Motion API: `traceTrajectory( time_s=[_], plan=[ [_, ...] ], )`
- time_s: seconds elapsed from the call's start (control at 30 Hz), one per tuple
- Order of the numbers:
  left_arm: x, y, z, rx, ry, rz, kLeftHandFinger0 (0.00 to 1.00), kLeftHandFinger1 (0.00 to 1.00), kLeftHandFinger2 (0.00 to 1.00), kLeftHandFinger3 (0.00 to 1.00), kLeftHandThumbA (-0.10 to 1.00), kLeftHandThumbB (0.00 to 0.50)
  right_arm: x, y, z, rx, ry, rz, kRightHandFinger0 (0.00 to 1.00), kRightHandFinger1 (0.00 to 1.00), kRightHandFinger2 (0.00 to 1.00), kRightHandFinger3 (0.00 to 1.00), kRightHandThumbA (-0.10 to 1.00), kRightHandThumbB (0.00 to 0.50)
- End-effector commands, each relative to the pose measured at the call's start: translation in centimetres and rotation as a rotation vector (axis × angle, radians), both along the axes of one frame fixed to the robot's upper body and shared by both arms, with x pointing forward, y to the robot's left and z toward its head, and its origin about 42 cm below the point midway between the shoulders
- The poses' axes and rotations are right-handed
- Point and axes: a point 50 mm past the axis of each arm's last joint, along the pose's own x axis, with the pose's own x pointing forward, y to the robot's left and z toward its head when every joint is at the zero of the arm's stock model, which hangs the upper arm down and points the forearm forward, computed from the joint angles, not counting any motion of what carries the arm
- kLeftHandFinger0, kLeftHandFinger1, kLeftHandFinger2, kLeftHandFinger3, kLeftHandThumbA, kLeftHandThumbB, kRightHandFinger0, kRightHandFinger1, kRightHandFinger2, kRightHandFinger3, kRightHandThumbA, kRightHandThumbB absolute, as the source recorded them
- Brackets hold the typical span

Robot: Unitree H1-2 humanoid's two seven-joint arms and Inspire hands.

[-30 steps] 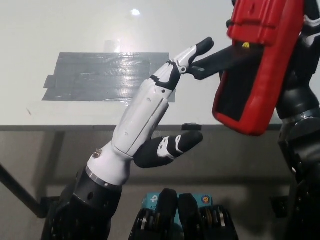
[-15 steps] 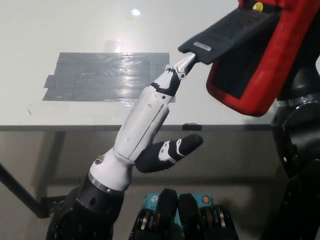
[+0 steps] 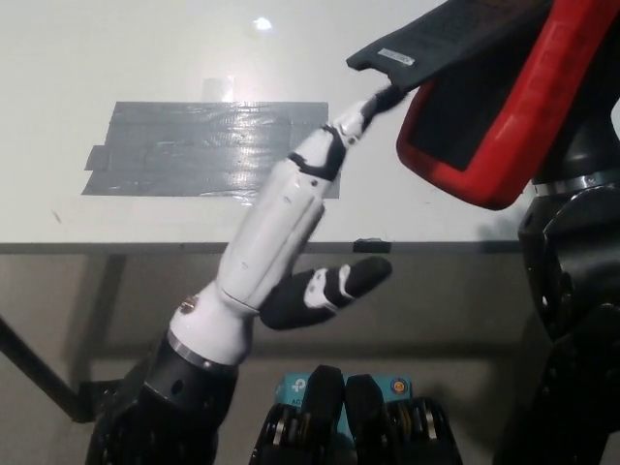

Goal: The robot first picks the multimeter with right hand and then unfolds the black stand on the back of it using left hand

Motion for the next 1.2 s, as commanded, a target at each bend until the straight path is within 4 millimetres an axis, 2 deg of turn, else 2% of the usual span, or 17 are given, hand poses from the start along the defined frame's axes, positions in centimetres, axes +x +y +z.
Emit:
traceTrajectory(
  time_s=[0.0, 0.2, 0.23, 0.37, 0.47, 0.5, 0.57, 0.67, 0.73, 0.77, 0.87, 0.93, 1.0, 1.07, 1.1, 1.13, 1.17],
  plan=[
    [0.3, 1.8, 2.6, -0.045, -0.048, 0.029, 1.0, 1.0, 1.0, 1.0, 1.0, 0.355, -1.2, -0.5, 1.0, 0.012, -0.072, -0.016, 0.0, 0.39, 0.73, 1.0, -0.1, 0.042],
    [1.8, 4.5, 5.3, -0.16, -0.052, 0.048, 1.0, 1.0, 1.0, 1.0, 1.0, 0.314, -1.4, -1.0, -0.1, -0.001, -0.055, -0.01, 0.0, 0.4, 0.79, 1.0, -0.1, 0.044],
    [2.1, 5.2, 6.0, -0.176, -0.062, 0.055, 1.0, 1.0, 1.0, 1.0, 1.0, 0.338, -1.4, -1.0, -0.4, -0.004, -0.052, -0.003, 0.0, 0.39, 0.78, 1.0, -0.1, 0.041],
    [1.8, 5.5, 7.3, -0.194, -0.111, 0.042, 1.0, 1.0, 1.0, 1.0, 1.0, 0.334, -1.2, -0.9, -0.9, -0.011, -0.037, -0.002, 0.0, 0.39, 0.78, 1.0, -0.1, 0.042],
    [0.4, 4.6, 7.2, -0.169, -0.124, 0.019, 1.0, 1.0, 1.0, 1.0, 1.0, 0.335, -1.4, -0.9, -1.9, -0.034, -0.012, -0.017, 0.0, 0.35, 0.73, 1.0, -0.1, 0.047],
    [-0.1, 4.1, 7.2, -0.155, -0.126, 0.013, 1.0, 1.0, 1.0, 1.0, 1.0, 0.348, -1.3, -0.8, -2.1, -0.033, -0.009, -0.011, 0.0, 0.36, 0.74, 1.0, -0.1, 0.047],
    [-1.2, 3.1, 6.9, -0.133, -0.138, 0.011, 1.0, 1.0, 1.0, 1.0, 1.0, 0.329, -1.3, -0.6, -2.6, -0.047, -0.001, -0.016, 0.0, 0.37, 0.76, 1.0, -0.1, 0.05],
    [-2.4, 1.0, 6.4, -0.043, -0.171, -0.017, 1.0, 1.0, 1.0, 1.0, 1.0, 0.364, -1.0, -0.2, -2.9, -0.028, 0.022, 0.005, 0.0, 0.41, 0.82, 1.0, -0.1, 0.066],
    [-2.5, 0.1, 6.0, -0.033, -0.178, -0.044, 1.0, 1.0, 1.0, 1.0, 1.0, 0.379, -1.0, 0.0, -3.0, -0.027, 0.025, -0.002, 0.0, 0.41, 0.85, 1.0, -0.1, 0.063],
    [-2.5, -0.8, 5.7, -0.015, -0.184, -0.053, 1.0, 1.0, 1.0, 1.0, 1.0, 0.408, -0.9, 0.0, -3.0, -0.04, 0.023, -0.021, 0.0, 0.4, 0.85, 1.0, -0.1, 0.073],
    [-2.8, -1.8, 4.8, 0.012, -0.188, -0.062, 1.0, 1.0, 1.0, 1.0, 1.0, 0.398, -0.6, 0.4, -3.2, -0.055, 0.035, -0.028, 0.0, 0.4, 0.82, 1.0, -0.1, 0.103],
    [-3.1, -2.7, 4.3, 0.031, -0.191, -0.064, 1.0, 1.0, 1.0, 1.0, 1.0, 0.384, -0.3, 0.6, -3.3, -0.053, 0.038, -0.01, 0.0, 0.45, 0.81, 1.0, -0.1, 0.104],
    [-3.3, -3.0, 4.2, 0.05, -0.181, -0.063, 1.0, 1.0, 1.0, 1.0, 1.0, 0.387, -0.3, 0.6, -3.2, -0.07, 0.037, -0.021, 0.01, 0.49, 0.83, 1.0, -0.1, 0.125],
    [-3.4, -3.2, 4.0, 0.062, -0.17, -0.062, 1.0, 1.0, 1.0, 1.0, 1.0, 0.389, -0.4, 0.7, -3.2, -0.107, 0.042, -0.058, 0.02, 0.51, 0.89, 1.0, -0.1, 0.121],
    [-3.4, -3.4, 3.9, 0.062, -0.164, -0.059, 1.0, 1.0, 1.0, 1.0, 1.0, 0.395, -0.5, 0.8, -3.2, -0.122, 0.043, -0.071, 0.03, 0.51, 0.88, 1.0, -0.1, 0.121],
    [-3.3, -3.5, 3.7, 0.061, -0.161, -0.06, 1.0, 1.0, 1.0, 1.0, 1.0, 0.394, -0.5, 0.8, -3.2, -0.125, 0.043, -0.074, 0.03, 0.49, 0.89, 0.94, -0.1, 0.127],
    [-3.1, -3.7, 3.5, 0.062, -0.156, -0.062, 1.0, 1.0, 1.0, 1.0, 1.0, 0.401, -0.7, 0.8, -3.1, -0.13, 0.047, -0.084, 0.02, 0.46, 0.88, 0.83, -0.1, 0.139]
  ],
)
